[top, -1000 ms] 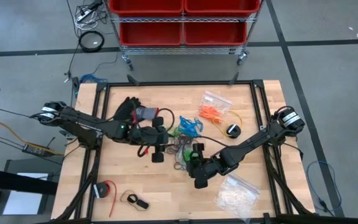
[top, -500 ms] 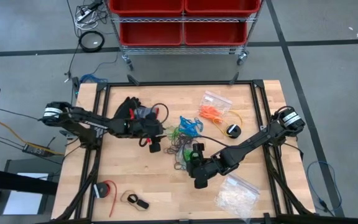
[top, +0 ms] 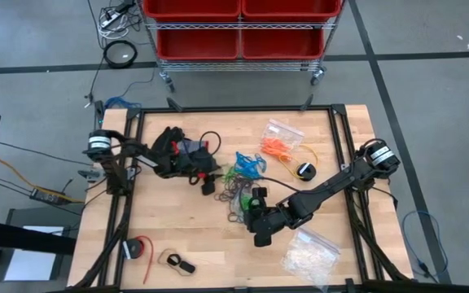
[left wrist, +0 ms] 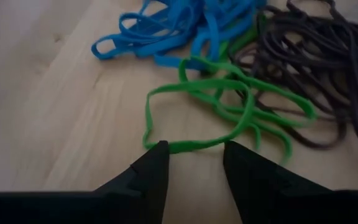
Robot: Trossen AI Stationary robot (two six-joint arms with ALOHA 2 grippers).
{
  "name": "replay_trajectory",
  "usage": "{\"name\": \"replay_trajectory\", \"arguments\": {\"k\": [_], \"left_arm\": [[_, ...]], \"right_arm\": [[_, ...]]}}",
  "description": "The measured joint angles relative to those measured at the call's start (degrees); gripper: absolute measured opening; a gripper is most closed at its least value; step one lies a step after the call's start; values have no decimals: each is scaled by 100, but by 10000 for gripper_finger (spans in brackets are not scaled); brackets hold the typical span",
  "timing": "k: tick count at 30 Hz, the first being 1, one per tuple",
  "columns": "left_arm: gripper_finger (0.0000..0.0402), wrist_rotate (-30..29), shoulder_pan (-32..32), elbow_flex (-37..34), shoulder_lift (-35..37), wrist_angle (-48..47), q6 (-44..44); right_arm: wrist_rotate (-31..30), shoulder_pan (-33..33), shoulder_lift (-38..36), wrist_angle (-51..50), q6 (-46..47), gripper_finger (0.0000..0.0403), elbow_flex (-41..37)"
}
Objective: Sort rubber bands
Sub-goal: Put the green rubber band into the transparent zip bag
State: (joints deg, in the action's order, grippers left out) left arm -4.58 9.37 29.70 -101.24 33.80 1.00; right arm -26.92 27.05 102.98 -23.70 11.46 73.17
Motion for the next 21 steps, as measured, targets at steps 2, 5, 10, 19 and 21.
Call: {"name": "replay_trajectory", "arguments": {"k": [2,5,10,19,21], "left_arm": [[156,66,38,60,-121,-15,-114],[108,177,45,137,-187,-110,-194],[10,474,43,135,-27,-203,-150],[2,556,-159,113,1232,-1081,-271],[2,629,-275,113,1609,-1136,-276]], "right_arm": [[1,0,0,-1,0,0,0],[2,0,0,-12,-2,0,2],[2,0,0,-4,-2,0,0],[2,0,0,-1,27,0,0],[2,0,0,-2,26,0,0]]}}
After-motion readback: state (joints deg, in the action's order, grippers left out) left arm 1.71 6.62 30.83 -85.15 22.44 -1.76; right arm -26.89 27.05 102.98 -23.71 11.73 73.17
